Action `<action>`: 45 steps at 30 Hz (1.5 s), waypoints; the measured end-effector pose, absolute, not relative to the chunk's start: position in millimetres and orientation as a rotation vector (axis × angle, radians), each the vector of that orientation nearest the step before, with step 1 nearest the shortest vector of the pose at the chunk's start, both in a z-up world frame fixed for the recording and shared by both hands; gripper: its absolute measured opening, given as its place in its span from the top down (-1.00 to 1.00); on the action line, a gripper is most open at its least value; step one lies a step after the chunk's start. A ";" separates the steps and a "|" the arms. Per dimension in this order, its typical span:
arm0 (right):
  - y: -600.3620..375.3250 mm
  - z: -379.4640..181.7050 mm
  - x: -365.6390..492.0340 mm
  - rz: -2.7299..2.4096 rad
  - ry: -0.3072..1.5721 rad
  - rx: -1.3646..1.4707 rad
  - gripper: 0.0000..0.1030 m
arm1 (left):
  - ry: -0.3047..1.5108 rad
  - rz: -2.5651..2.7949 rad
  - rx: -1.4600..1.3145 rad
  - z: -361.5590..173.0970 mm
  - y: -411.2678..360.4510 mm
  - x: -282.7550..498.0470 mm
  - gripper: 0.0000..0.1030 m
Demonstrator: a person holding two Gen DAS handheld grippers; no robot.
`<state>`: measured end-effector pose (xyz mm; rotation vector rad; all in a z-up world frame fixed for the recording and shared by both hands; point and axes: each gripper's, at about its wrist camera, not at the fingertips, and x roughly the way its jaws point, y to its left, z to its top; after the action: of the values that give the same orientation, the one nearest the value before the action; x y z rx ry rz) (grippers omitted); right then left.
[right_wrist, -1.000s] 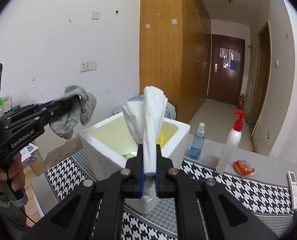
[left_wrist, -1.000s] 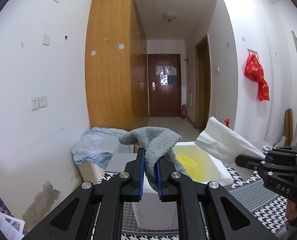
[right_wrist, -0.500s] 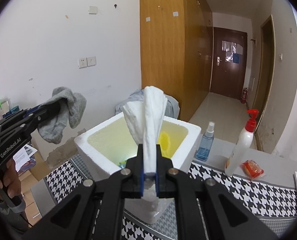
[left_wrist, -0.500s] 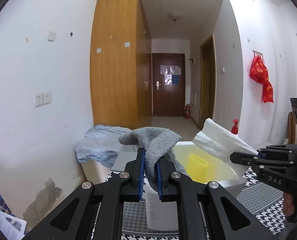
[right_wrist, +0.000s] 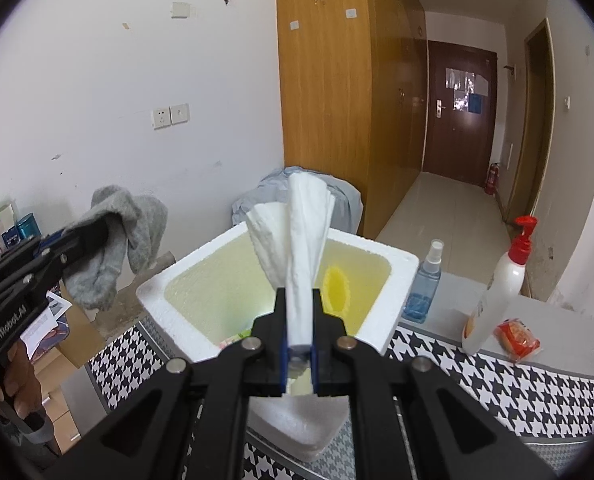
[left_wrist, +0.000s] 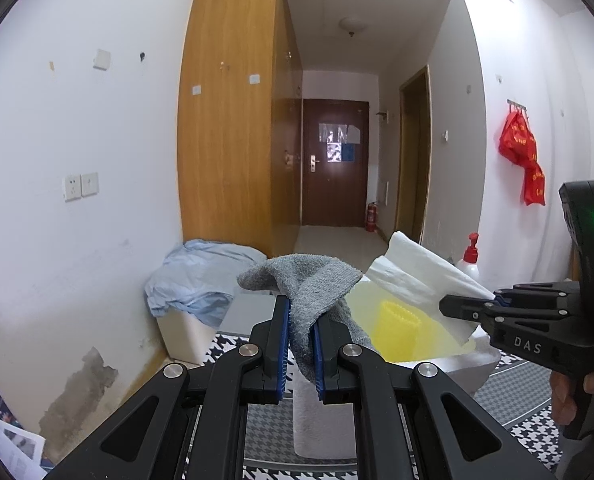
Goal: Organize soft objects
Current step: 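Lower the white tissue into the foam box and open the right gripper, then lower the grey cloth into the foam box and open the left gripper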
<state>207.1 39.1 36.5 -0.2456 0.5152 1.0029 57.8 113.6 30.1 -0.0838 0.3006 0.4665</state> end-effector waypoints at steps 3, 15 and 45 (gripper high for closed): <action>43.4 35.6 208.9 1.000 0.518 -0.254 0.78 | 0.303 0.466 -0.087 30.1 114.7 59.0 0.78; 35.2 34.1 218.2 1.016 0.535 -0.194 -0.77 | 0.312 0.472 -0.084 28.6 114.7 65.6 0.78; -10.1 37.0 210.3 0.946 0.492 -0.163 -1.00 | 0.337 0.402 -0.057 30.3 101.9 101.5 0.78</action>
<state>210.3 -10.1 37.0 -0.1626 0.4917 0.9458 101.5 101.9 30.3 -0.0573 0.3375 0.4023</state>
